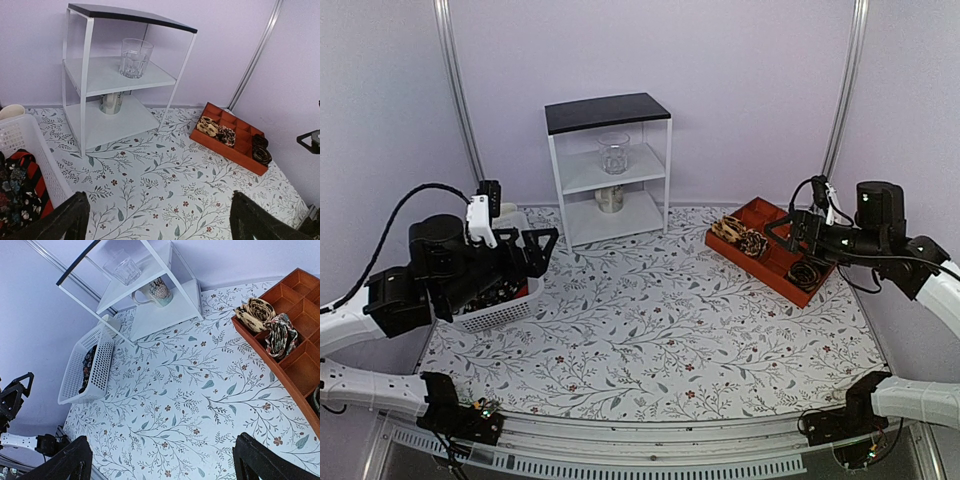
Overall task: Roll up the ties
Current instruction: Reset both arms
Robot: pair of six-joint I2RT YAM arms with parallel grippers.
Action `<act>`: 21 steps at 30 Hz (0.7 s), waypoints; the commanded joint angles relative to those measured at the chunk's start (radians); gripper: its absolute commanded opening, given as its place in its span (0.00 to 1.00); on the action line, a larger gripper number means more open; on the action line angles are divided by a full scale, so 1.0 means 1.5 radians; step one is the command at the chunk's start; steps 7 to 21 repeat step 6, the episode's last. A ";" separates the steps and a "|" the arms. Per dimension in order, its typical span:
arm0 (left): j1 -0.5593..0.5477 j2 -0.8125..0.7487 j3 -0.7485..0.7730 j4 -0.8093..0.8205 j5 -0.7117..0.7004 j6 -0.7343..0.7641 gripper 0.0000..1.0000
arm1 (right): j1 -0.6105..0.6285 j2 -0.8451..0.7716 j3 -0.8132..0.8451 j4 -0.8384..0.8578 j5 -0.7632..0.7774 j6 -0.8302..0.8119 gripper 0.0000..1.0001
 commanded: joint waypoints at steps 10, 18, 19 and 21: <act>0.012 0.046 0.007 -0.027 -0.046 -0.038 0.99 | -0.001 -0.009 -0.026 0.031 -0.017 0.017 1.00; 0.012 0.046 0.007 -0.027 -0.046 -0.038 0.99 | -0.001 -0.009 -0.026 0.031 -0.017 0.017 1.00; 0.012 0.046 0.007 -0.027 -0.046 -0.038 0.99 | -0.001 -0.009 -0.026 0.031 -0.017 0.017 1.00; 0.012 0.046 0.007 -0.027 -0.046 -0.038 0.99 | -0.001 -0.009 -0.026 0.031 -0.017 0.017 1.00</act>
